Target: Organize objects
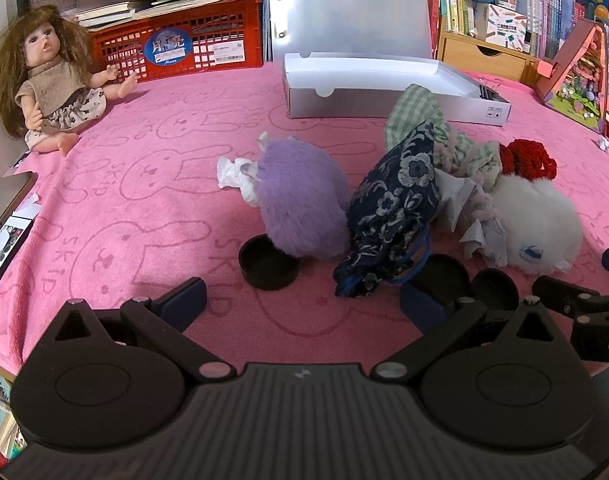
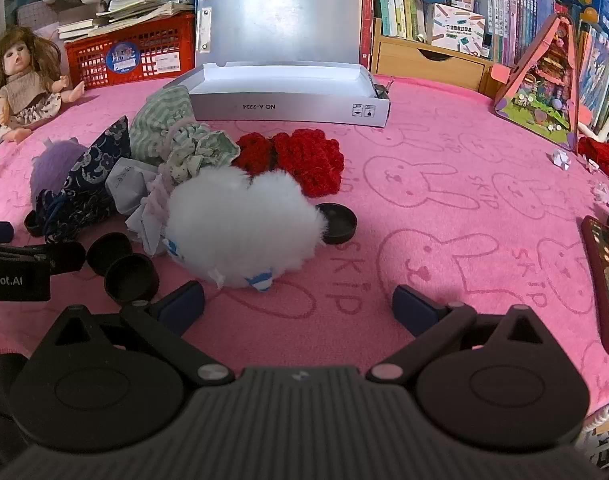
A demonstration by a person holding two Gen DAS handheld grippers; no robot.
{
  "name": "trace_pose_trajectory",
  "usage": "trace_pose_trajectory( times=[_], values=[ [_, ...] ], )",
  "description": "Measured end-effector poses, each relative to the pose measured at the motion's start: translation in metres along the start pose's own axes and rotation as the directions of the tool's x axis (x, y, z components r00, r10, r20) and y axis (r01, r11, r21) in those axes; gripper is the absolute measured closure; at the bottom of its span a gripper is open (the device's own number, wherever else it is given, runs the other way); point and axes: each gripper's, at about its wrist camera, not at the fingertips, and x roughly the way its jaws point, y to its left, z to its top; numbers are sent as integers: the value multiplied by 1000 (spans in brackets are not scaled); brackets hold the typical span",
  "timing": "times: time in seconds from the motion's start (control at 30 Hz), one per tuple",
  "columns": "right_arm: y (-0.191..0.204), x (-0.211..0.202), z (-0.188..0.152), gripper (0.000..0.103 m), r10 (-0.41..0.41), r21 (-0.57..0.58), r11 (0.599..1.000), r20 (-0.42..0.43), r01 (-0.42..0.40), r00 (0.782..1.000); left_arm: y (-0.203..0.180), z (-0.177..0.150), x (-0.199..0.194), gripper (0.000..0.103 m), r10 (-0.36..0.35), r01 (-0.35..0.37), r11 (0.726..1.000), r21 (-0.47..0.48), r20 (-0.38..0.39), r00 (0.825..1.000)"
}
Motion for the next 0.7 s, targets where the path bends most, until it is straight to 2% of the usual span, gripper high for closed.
trace_pose_trajectory(
  times=[0.3, 0.6, 0.7],
  values=[
    [7, -5, 3, 0, 27, -22, 999, 37, -26, 999, -11, -1, -10, 0, -27, 24, 998, 50, 56, 998],
    [5, -6, 2, 0, 21, -16, 1000, 33, -20, 999, -13, -2, -15, 0, -30, 26, 998, 57, 68, 997],
    [3, -13, 4, 0, 38, -6, 999, 56, -38, 998, -13, 1, -21, 0, -47, 43, 997, 61, 71, 996]
  ],
)
